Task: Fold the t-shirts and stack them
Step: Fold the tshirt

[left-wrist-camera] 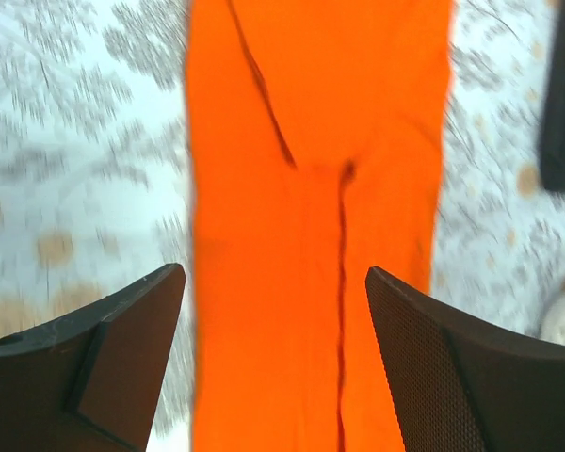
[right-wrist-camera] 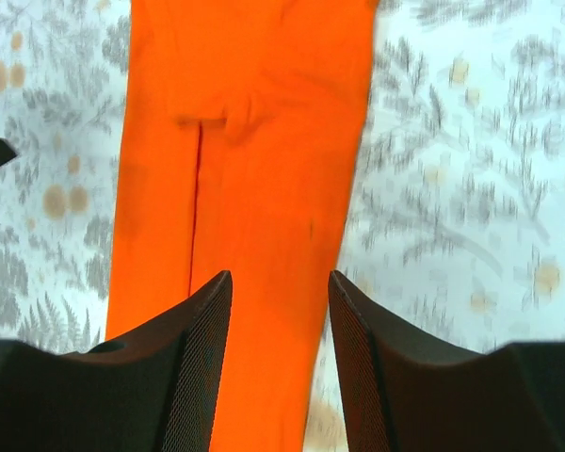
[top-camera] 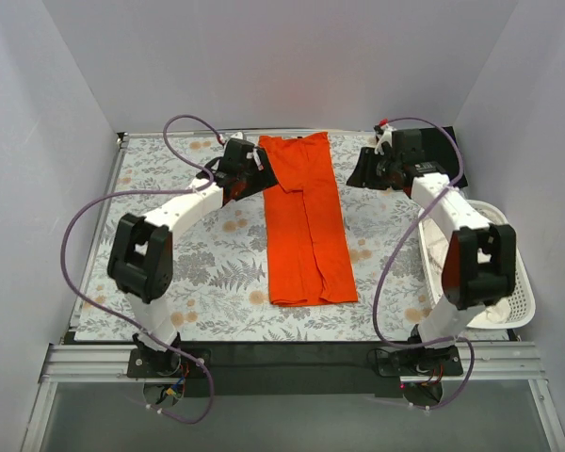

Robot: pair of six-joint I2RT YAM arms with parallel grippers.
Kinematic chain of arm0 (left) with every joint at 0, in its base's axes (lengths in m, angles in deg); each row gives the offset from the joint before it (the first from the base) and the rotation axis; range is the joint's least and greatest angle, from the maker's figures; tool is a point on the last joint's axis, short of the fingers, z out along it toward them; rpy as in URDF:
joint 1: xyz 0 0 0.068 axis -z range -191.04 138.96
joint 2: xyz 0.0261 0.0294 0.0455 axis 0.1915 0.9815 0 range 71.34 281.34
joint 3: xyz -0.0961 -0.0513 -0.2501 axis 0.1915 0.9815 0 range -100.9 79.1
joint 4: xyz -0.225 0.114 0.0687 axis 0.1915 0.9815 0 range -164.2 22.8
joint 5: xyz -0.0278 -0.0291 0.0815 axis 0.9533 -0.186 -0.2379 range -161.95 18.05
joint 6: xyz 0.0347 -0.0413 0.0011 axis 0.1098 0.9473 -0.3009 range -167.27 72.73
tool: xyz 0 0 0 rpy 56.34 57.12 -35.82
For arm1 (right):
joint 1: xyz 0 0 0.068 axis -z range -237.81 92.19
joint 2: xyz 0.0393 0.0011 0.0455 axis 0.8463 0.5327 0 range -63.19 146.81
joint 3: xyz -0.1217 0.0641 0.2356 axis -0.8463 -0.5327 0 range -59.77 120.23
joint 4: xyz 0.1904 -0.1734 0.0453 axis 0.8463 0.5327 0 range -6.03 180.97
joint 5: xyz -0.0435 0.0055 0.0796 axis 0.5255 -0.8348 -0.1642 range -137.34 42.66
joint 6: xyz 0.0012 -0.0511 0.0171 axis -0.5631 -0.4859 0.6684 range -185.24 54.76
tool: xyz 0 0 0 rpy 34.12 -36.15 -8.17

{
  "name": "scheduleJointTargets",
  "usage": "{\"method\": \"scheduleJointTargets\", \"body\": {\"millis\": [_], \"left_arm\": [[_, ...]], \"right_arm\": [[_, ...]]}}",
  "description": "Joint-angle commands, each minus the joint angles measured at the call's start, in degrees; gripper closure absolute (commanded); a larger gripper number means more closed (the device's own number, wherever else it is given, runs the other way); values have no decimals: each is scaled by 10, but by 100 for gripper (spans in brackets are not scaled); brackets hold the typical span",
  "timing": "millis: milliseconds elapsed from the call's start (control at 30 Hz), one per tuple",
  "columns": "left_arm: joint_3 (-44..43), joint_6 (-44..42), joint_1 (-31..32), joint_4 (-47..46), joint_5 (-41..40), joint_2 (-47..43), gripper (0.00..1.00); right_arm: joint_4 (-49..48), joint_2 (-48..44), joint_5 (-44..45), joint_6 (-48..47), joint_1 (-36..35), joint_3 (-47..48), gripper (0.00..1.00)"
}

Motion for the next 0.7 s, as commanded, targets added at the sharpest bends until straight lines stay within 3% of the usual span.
{"method": "scheduleJointTargets", "body": {"millis": [0,167,300,467,667], "left_arm": [[74,3,80,85,-84,-138,28],[237,86,154,160,-102,-251,30],[305,158,238,213,-95,-310,30],[341,224,293,235,-103,-320,30],[341,241,311,228,-108,-285,30]], "right_arm": [[47,-93,4,-11,-12,-100,55],[61,-240,16,1,-43,-270,56],[91,-310,40,12,-80,-348,56],[118,-359,78,45,-121,-413,56],[123,-333,95,73,-169,-429,57]]}}
